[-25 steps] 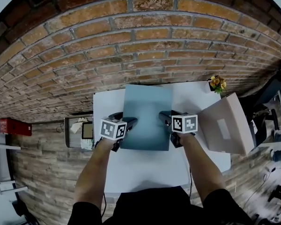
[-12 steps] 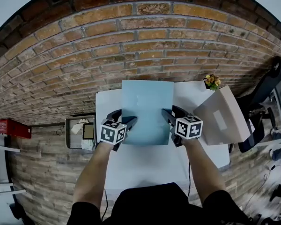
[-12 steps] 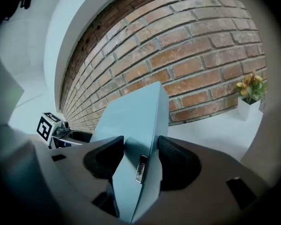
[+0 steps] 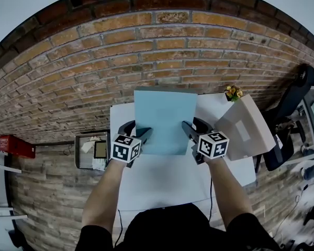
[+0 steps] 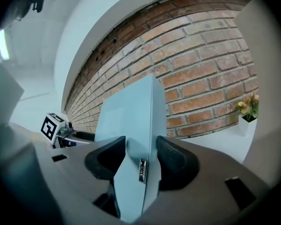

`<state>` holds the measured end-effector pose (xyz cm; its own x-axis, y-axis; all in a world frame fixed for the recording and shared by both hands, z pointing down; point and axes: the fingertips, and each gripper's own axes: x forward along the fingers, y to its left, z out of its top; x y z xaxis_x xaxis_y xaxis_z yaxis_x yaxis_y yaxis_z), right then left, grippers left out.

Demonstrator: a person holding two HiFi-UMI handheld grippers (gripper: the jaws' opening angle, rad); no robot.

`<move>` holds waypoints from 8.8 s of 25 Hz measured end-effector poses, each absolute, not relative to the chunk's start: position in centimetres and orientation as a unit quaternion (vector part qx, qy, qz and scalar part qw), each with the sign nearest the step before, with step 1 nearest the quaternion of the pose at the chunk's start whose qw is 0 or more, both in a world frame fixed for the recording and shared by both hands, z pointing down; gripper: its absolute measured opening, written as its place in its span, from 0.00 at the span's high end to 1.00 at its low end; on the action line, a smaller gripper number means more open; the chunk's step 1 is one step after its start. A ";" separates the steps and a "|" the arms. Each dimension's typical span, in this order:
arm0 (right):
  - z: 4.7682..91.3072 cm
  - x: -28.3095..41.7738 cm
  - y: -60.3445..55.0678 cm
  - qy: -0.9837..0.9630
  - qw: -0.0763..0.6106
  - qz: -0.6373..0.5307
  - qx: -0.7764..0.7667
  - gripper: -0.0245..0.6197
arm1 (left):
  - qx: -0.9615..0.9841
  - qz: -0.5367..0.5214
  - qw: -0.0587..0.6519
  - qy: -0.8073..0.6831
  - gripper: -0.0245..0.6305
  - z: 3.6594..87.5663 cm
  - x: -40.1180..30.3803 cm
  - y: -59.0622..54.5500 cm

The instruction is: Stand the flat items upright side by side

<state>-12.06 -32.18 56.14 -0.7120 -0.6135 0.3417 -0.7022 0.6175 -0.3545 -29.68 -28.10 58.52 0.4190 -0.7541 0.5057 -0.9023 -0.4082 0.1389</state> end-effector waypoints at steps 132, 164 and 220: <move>50.3 7.0 -18.9 -0.839 0.157 0.049 0.519 0.49 | 0.891 0.138 0.117 -0.416 0.63 51.6 -9.0 -18.5; 51.1 14.3 -19.7 -0.792 0.149 0.089 0.585 0.46 | 0.879 0.147 0.156 -0.426 0.63 53.2 -0.8 -17.9; 53.9 27.2 -26.7 -0.913 0.152 0.098 0.367 0.89 | 0.761 0.139 0.190 -0.605 0.63 54.3 3.3 -22.8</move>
<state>27.16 -26.75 53.93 -0.6850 -0.6393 0.3494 -0.6990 0.7119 -0.0678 3.31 -22.81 54.28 0.2293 -0.8678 0.4408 -0.9732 -0.1962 0.1201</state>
